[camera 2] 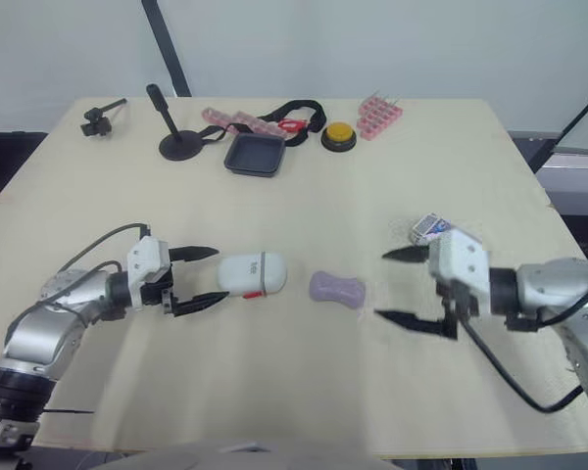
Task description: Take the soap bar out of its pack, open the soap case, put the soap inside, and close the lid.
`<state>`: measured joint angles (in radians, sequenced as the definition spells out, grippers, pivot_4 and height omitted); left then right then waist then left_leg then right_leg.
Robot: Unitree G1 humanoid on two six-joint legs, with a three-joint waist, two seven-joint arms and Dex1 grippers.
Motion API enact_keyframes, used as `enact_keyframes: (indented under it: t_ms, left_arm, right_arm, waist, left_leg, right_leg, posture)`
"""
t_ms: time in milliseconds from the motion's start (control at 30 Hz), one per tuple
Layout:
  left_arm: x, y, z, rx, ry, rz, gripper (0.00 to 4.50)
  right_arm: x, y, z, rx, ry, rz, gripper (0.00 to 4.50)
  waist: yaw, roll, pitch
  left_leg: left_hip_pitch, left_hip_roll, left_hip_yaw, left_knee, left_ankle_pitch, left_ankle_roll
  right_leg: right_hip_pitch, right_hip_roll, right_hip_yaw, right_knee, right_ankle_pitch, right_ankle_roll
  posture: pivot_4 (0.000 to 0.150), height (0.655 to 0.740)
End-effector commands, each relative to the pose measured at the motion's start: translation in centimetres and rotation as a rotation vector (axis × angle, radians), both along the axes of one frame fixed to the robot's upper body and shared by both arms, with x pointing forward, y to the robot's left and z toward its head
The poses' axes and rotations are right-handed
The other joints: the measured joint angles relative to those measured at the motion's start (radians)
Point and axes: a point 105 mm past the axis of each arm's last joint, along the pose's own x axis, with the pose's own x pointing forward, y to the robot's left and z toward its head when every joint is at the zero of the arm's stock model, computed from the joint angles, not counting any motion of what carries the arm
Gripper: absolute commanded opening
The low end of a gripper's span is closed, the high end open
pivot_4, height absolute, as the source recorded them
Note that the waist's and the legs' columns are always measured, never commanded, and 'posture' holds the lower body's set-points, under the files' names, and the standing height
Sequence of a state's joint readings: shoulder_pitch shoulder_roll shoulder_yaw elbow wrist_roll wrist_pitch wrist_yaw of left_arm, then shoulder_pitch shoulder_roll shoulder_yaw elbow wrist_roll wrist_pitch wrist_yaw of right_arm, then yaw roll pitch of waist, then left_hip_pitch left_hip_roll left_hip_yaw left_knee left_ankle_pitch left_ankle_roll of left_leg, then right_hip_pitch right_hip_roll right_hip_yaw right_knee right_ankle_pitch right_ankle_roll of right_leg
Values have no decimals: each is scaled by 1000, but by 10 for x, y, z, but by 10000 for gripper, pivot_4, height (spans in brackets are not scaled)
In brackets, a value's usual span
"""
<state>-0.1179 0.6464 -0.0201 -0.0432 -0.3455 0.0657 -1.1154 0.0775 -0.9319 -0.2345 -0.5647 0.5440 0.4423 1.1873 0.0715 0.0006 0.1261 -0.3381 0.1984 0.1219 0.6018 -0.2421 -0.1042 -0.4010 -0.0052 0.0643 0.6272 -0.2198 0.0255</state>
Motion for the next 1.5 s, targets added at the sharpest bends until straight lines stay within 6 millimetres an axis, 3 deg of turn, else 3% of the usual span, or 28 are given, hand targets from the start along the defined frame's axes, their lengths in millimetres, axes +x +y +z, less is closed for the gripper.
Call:
enact_keyframes:
  t_ms: [33, 433, 567, 667, 900, 1133, 1500]
  left_arm:
    - [0, 2, 6, 22, -28, -26, 45000]
    - [1, 1, 5, 50, -26, -67, 45000]
    - [3, 2, 3, 101, -43, -99, 45000]
    - [7, 2, 0, 129, -50, -114, 45000]
    - [20, -7, 1, 135, -62, -142, 45000]
    - [25, -21, 1, 161, -55, -236, 45000]
    - [36, -34, -15, 218, -36, -317, 45000]
  right_arm:
    - [1, 8, 7, 14, -51, 62, 44802]
    - [7, 20, 0, 40, -69, 78, 44802]
    - [22, 21, 10, 144, -126, 16, 44802]
    - [23, 28, 14, 210, -109, 32, 44802]
    - [20, 39, -2, 174, -85, 74, 44802]
    - [24, 39, -5, 167, -102, 48, 44802]
    - [21, 36, -7, 148, -112, 7, 44802]
  waist:
    - [-4, 0, 0]
    - [-6, 0, 0]
    - [-8, -1, 0]
    - [-8, 0, 0]
    - [-3, -1, -1]
    - [0, -1, -1]
    - [5, -1, -1]
  left_leg:
    - [0, 0, 0, 0, 0, 0]
    - [0, 0, 0, 0, 1, -2]
    - [0, 0, 0, 0, 1, -2]
    - [1, 0, 0, 0, 2, -2]
    - [0, 0, 0, 0, 2, -2]
    - [0, -1, 0, 1, 2, -3]
    - [0, -1, 0, 1, 2, -3]
  right_leg:
    - [0, 0, 0, 0, 0, 0]
    - [0, 0, 0, 1, 0, 0]
    - [0, 0, 0, 2, 0, 0]
    - [0, 0, 0, 2, 0, 0]
    - [0, 0, -1, 2, 0, 0]
    - [0, 0, 0, 3, 0, 0]
    - [0, 0, 0, 4, 0, 0]
  posture:
    - [1500, 7400]
    - [1500, 7400]
    - [1500, 7400]
    - [1500, 7400]
    - [1500, 7400]
    - [1500, 7400]
    - [1500, 7400]
